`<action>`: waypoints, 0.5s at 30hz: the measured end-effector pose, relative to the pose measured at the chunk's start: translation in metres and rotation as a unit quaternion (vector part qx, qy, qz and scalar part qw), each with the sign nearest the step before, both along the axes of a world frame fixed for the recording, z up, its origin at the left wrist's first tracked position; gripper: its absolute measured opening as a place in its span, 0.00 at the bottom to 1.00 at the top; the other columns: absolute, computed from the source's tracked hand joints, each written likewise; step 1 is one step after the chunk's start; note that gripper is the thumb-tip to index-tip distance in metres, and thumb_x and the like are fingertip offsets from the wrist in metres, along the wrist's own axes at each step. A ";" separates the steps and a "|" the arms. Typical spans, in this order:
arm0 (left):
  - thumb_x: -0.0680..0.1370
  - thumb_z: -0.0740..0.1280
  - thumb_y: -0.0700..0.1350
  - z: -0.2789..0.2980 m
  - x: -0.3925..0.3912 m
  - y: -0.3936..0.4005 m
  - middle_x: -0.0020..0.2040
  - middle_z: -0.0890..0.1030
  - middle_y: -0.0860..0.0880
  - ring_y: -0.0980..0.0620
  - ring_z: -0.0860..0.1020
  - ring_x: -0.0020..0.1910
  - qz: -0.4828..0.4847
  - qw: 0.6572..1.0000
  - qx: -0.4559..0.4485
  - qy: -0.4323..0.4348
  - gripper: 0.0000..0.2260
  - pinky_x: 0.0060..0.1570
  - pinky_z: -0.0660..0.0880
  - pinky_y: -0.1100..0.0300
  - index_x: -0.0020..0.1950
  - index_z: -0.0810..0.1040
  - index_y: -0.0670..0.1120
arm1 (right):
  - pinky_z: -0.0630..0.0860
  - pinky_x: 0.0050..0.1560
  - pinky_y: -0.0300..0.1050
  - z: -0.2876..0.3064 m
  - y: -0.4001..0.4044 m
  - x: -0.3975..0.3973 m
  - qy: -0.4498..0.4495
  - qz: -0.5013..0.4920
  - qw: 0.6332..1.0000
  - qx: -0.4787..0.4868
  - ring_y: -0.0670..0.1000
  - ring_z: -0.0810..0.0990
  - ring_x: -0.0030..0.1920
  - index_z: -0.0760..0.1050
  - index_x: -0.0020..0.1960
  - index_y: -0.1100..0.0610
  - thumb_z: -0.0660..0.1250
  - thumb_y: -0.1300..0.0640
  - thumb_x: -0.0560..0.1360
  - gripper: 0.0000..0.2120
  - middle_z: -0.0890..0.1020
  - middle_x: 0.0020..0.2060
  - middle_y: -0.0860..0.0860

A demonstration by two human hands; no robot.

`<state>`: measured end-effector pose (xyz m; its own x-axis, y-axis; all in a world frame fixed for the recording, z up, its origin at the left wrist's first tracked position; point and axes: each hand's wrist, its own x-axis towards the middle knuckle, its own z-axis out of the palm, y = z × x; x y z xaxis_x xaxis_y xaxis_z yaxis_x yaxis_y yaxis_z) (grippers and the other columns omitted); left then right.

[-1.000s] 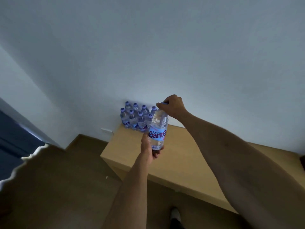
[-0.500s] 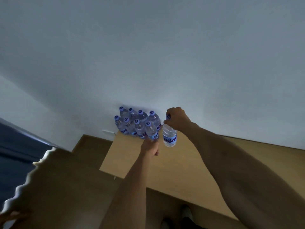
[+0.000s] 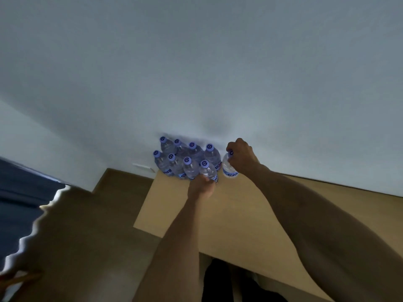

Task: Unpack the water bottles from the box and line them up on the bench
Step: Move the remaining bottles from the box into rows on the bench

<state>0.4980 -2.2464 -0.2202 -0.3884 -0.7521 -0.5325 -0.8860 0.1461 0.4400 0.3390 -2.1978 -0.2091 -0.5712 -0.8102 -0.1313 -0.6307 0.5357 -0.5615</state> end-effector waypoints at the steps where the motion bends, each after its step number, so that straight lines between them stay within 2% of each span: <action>1: 0.77 0.61 0.43 0.000 -0.002 -0.007 0.51 0.83 0.41 0.41 0.81 0.52 -0.013 1.000 -0.015 -0.004 0.11 0.51 0.75 0.54 0.52 0.80 0.39 | 0.73 0.51 0.49 -0.003 -0.006 0.000 0.004 -0.004 1.000 0.008 0.63 0.77 0.52 0.79 0.55 0.60 0.63 0.66 0.73 0.13 0.75 0.55 0.60; 7: 0.78 0.64 0.47 -0.019 -0.002 -0.043 0.51 0.82 0.43 0.43 0.80 0.53 -0.212 0.972 -0.077 -0.068 0.10 0.49 0.76 0.52 0.54 0.76 0.42 | 0.73 0.46 0.47 -0.026 -0.031 0.002 0.021 -0.024 0.998 0.063 0.65 0.77 0.51 0.79 0.55 0.61 0.63 0.67 0.72 0.13 0.74 0.55 0.61; 11: 0.78 0.65 0.46 -0.038 -0.001 -0.066 0.56 0.80 0.43 0.43 0.78 0.56 -0.280 0.955 -0.001 -0.097 0.13 0.53 0.74 0.52 0.60 0.75 0.41 | 0.74 0.45 0.49 -0.041 -0.042 0.003 0.046 0.002 0.994 0.103 0.64 0.77 0.50 0.77 0.56 0.62 0.64 0.66 0.73 0.12 0.73 0.53 0.60; 15: 0.76 0.64 0.44 -0.051 -0.002 -0.086 0.54 0.81 0.38 0.41 0.79 0.55 -0.293 0.950 0.037 -0.106 0.14 0.53 0.76 0.49 0.57 0.77 0.37 | 0.73 0.43 0.49 -0.047 -0.059 0.007 0.076 0.047 0.987 0.131 0.65 0.78 0.47 0.75 0.54 0.63 0.64 0.66 0.73 0.10 0.72 0.53 0.60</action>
